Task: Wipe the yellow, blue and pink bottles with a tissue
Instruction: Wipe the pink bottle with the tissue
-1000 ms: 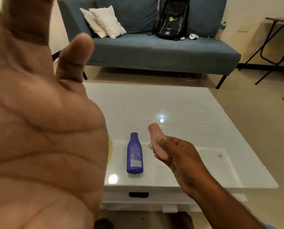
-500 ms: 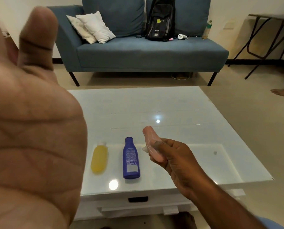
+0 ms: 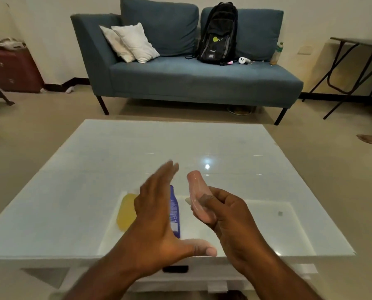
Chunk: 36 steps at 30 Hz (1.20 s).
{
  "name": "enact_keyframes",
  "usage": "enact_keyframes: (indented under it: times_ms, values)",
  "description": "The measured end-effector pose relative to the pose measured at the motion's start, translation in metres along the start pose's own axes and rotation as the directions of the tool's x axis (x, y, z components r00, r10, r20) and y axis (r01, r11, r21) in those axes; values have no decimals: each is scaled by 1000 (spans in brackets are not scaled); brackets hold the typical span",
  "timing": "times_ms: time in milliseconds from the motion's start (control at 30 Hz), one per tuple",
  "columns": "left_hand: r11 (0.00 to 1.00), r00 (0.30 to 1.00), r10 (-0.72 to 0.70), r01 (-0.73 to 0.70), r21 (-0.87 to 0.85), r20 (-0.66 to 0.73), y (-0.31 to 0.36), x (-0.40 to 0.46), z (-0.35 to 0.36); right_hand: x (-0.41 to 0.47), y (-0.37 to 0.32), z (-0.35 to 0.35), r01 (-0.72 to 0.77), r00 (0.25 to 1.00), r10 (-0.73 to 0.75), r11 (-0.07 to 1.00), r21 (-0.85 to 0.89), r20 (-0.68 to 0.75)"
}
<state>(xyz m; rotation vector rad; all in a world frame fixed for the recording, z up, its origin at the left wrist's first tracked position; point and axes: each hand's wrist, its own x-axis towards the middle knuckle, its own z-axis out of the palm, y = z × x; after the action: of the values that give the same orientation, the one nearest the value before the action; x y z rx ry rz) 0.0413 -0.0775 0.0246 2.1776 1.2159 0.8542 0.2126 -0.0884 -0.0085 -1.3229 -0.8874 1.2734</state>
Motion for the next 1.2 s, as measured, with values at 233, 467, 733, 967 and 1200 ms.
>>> enact_keyframes:
  times_ms: [233, 467, 733, 967, 1200]
  values:
    - [996, 991, -86, 85, 13, 103, -39, 7, 37, 1, 6, 3, -33, 999, 31, 998, 55, 39]
    - [997, 998, -68, 69, -47, 16, -39, 8, 34, -1, 2, 3, 99, 995, -99, 990, -105, 8]
    - [989, 996, -81, 76, -129, -38, -40, 11, 17, -15, 8, -5, 677, 716, -650, 560, -477, 254]
    - [978, 1000, -2, -2, -208, -20, -26, 0, 22, -6, 2, -9, 653, 756, -588, 639, -406, 289]
    - [967, 1000, 6, -4, -256, 8, -25, -2, 21, -7, -1, -11, 670, 741, -606, 639, -378, 289]
